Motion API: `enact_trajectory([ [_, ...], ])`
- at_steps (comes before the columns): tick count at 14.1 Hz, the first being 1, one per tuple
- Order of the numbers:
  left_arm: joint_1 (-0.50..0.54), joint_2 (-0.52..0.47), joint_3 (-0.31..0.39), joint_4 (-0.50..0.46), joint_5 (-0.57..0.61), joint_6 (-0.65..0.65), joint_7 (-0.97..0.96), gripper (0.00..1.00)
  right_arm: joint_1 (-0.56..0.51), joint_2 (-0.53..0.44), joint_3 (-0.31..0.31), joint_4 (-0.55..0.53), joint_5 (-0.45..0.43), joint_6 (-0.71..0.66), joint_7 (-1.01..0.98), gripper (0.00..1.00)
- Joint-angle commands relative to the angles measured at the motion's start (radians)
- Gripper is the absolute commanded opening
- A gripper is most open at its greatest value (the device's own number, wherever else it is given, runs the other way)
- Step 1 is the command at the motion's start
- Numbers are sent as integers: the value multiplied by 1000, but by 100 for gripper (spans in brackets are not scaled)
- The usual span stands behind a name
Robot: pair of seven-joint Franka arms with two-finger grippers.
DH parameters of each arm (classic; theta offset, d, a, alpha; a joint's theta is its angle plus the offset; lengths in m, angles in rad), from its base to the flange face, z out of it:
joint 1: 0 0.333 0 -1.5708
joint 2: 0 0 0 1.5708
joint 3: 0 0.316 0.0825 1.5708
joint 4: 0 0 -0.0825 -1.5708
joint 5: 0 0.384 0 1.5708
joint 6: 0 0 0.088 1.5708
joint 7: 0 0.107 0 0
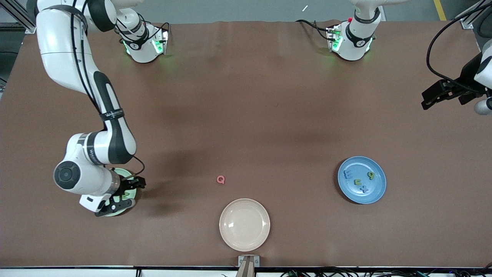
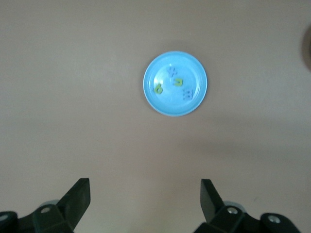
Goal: Sort upper and lower case letters into plates
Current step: 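Reach the right gripper down to the pink Q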
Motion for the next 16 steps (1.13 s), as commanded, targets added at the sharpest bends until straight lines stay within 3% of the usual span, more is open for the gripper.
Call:
enact_trajectory([
  [1,-33,-50,63,-53,-28,-21,91,100,83,-12,0,-7,20,30,199,85],
  [3,12,-88,43,-105,-27,-21,100,100,154,-9,0,-1,17,92,338,87],
  [7,30,-99,10,-113,-25,8,94,100,277,0,-3,-10,4,211,575,88],
  [16,49,-124,-62,-185,-32,61,93,100,404,135,-11,-1,-34,364,772,88],
])
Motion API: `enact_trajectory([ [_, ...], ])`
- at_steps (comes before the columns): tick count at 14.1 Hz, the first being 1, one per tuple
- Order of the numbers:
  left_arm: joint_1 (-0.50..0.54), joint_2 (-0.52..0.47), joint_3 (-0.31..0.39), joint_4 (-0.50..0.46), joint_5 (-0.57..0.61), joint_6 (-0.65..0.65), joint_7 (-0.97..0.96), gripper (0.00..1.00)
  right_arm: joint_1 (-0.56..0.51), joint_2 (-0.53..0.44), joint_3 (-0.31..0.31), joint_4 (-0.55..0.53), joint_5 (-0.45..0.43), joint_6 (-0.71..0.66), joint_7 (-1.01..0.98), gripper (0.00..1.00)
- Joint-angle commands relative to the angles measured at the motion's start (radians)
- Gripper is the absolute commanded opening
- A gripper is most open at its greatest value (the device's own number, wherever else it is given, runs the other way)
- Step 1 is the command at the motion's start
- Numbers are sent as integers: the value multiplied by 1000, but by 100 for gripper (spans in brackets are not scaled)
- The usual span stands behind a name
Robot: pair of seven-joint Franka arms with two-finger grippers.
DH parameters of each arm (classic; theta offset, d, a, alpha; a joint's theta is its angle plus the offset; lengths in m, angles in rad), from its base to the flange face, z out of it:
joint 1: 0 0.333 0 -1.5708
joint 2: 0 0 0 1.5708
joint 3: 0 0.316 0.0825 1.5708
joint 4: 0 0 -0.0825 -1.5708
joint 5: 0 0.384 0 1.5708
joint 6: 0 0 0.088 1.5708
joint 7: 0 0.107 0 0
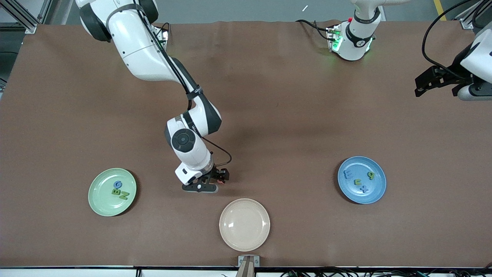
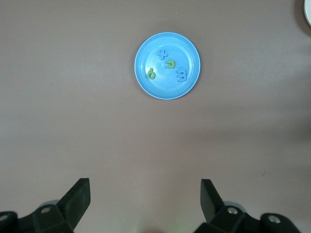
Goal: Sort upper and lower case letters into plates
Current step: 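Reach the right gripper down to the pink Q, then grasp the pink Q with the right gripper and lift it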
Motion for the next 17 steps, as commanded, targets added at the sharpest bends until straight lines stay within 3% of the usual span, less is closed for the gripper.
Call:
enact_trajectory([
  [1,35,-45,-22,-52,-21,29,8,100,32,25,-12,4,-33,26,73,88],
  [3,99,-62,-99,-70,-21,34,4,100,38,39,-12,3,-39,52,79,88],
  [6,95,-76,-90,-89,-21,64,4,100,40,49,-15,4,-46,59,76,81],
  [8,84,-79,-77,-104,-21,83,6,100,40,49,-15,4,-62,59,76,70],
  [11,-17,-77,27,-118,-4,124,14,100,40,49,-15,3,-64,57,76,47],
  [17,-39,-74,49,-119,-4,146,24,100,30,40,-23,6,-62,42,72,12],
])
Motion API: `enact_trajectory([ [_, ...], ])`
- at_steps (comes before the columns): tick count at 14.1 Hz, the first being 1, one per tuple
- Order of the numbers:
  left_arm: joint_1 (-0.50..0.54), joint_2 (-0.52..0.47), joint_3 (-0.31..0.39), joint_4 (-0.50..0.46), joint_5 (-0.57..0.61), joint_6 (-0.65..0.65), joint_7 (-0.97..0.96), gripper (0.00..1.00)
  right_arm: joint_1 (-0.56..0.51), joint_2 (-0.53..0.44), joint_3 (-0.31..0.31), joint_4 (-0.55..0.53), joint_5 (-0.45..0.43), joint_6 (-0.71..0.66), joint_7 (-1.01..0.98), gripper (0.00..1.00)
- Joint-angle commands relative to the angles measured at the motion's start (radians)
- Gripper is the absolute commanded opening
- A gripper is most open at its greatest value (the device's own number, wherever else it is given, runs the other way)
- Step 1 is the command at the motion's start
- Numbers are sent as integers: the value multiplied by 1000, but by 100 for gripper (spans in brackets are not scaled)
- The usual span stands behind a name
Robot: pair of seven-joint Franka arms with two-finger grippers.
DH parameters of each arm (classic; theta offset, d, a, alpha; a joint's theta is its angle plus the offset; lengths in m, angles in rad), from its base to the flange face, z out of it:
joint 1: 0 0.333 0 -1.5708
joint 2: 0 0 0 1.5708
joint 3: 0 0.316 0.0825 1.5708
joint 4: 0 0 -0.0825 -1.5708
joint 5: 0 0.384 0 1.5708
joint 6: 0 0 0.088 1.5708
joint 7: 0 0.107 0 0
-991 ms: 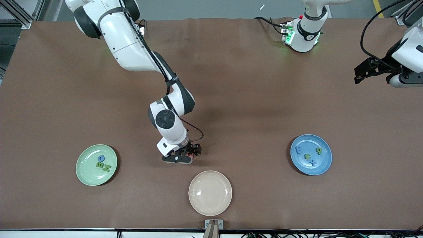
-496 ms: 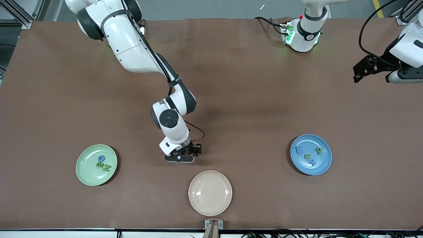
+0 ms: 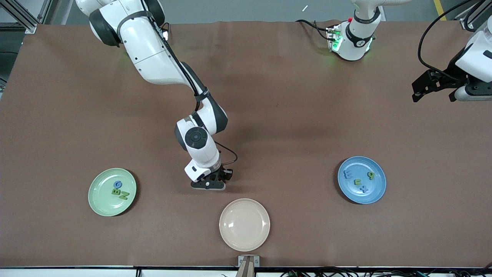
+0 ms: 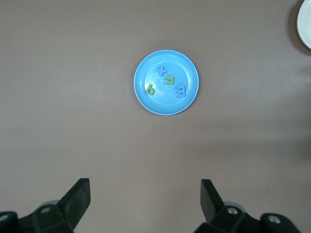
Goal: Sort upper and lower case letters into plates
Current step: 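Grasp the pink Q with the right gripper and lift it, then carry the Q to the green plate and open the right gripper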
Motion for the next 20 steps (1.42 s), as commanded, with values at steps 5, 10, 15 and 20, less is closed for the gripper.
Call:
enact_trajectory([
  [5,-4,-31,5,-27,-3,10,22,100,-47,-44,-99,97,-12,-243,-126,5],
  [10,0,-38,8,-27,-5,7,28,100,-232,-84,-100,99,-1,-338,-535,4],
  [15,-1,-41,5,-27,-5,4,33,100,-464,-79,-93,99,7,-358,-987,5],
  [20,-3,-36,6,-21,-3,4,31,100,-567,-70,-89,50,11,-361,-1164,10],
])
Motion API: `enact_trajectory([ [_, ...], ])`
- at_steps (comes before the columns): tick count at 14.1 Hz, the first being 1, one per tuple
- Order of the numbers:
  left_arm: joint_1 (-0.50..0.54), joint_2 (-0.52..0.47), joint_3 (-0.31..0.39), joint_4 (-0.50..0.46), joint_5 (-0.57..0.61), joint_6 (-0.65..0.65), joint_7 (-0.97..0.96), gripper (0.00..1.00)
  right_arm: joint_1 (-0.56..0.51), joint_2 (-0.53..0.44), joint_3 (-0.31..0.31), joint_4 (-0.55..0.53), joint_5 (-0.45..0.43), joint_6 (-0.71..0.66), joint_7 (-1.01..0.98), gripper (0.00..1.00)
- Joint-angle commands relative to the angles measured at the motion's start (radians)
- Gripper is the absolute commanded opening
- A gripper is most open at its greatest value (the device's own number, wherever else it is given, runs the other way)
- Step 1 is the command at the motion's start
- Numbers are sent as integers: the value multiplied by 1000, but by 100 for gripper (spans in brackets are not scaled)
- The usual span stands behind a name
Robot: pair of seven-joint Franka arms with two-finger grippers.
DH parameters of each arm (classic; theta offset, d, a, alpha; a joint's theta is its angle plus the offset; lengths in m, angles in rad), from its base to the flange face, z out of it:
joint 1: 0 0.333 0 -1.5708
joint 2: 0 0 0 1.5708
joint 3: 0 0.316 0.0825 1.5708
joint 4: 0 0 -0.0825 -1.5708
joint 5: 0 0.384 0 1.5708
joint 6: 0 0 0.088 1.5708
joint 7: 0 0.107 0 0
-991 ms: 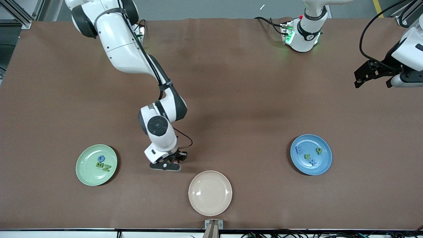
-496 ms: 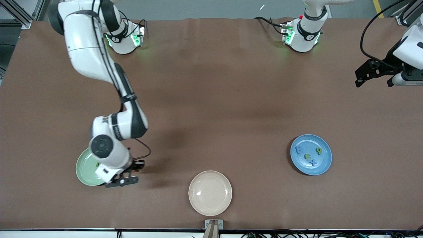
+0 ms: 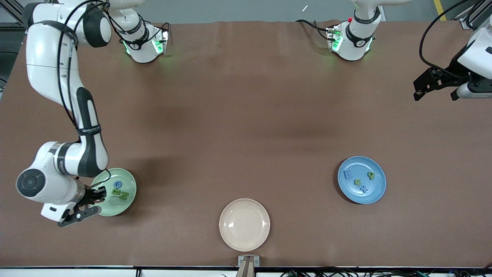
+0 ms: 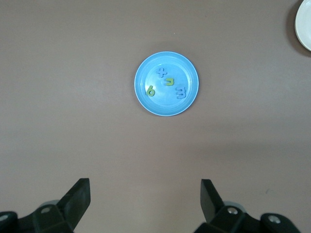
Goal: Sort upper and lower case letters into plates
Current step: 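Carry the Q to the green plate and open the right gripper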
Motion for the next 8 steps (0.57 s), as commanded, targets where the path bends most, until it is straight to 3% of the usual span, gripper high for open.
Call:
enact_trajectory([
  [1,-2,-27,3,-19,-3,2,26,100,-11,-11,22,-62,4,2,-27,15],
  [2,-2,-25,5,-16,-5,2,26,100,-9,-10,21,-68,3,2,-27,36],
  [3,-2,-24,5,-16,-5,4,26,100,-5,-7,21,-76,3,1,-27,78],
  [4,-3,-24,3,-17,-3,4,26,100,-9,-7,21,-78,3,1,-27,100],
  [8,-5,-21,3,-4,-5,2,27,100,1,-65,25,-70,4,1,-27,100],
])
